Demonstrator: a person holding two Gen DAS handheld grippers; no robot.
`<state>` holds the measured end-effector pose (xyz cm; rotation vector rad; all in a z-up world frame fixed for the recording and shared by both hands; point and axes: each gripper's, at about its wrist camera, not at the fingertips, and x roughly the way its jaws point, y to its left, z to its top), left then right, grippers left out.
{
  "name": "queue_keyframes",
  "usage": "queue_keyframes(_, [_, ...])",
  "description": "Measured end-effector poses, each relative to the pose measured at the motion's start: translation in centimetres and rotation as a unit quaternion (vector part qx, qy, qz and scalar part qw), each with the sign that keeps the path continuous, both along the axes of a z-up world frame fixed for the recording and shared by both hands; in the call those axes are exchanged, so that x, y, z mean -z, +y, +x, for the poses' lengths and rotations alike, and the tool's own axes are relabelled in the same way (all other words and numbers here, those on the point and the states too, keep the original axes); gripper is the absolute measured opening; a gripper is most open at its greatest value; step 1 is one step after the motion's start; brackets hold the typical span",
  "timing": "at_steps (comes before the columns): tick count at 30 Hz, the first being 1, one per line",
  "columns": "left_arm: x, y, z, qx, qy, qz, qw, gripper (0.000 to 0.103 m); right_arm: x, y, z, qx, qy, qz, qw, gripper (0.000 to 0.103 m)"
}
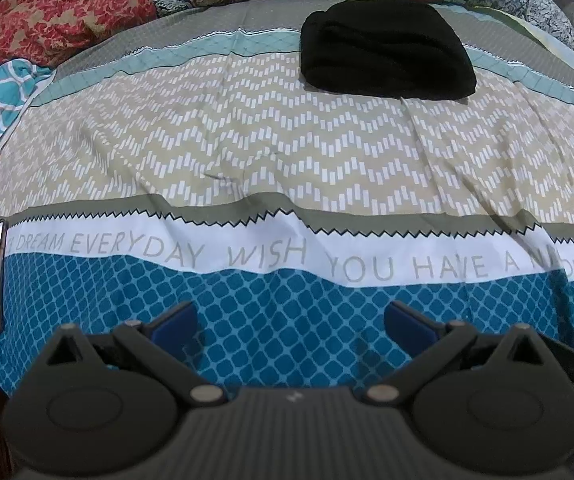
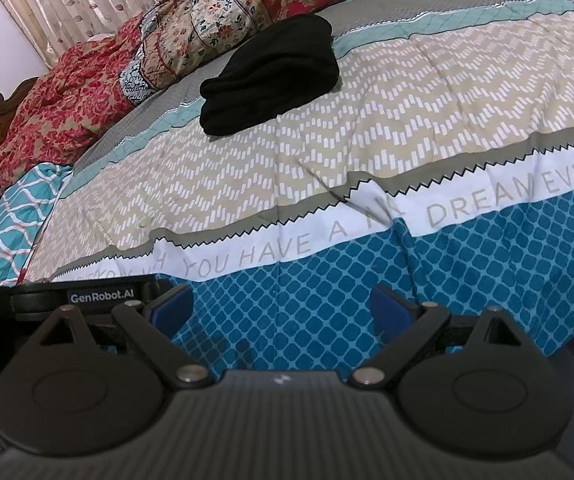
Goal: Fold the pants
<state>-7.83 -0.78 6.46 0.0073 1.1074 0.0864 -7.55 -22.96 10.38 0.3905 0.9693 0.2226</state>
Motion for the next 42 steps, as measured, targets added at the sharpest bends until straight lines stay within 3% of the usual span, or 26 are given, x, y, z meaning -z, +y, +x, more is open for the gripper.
queue_keyframes(23, [-3.2,-1.1,-0.6,0.017,-0.036,-0.005,0.9992,0.103,-4.2,-0.2,-0.4,0.005,-0.063,-0.012,0.998,0.096])
queue_keyframes(42, [-4.5,-1.8,-1.0,0.035,-0.052,-0.003,0.9980,0.103,-5.0,-0.1,-0.3,0.006,-0.078,-0.017,0.997,0.096])
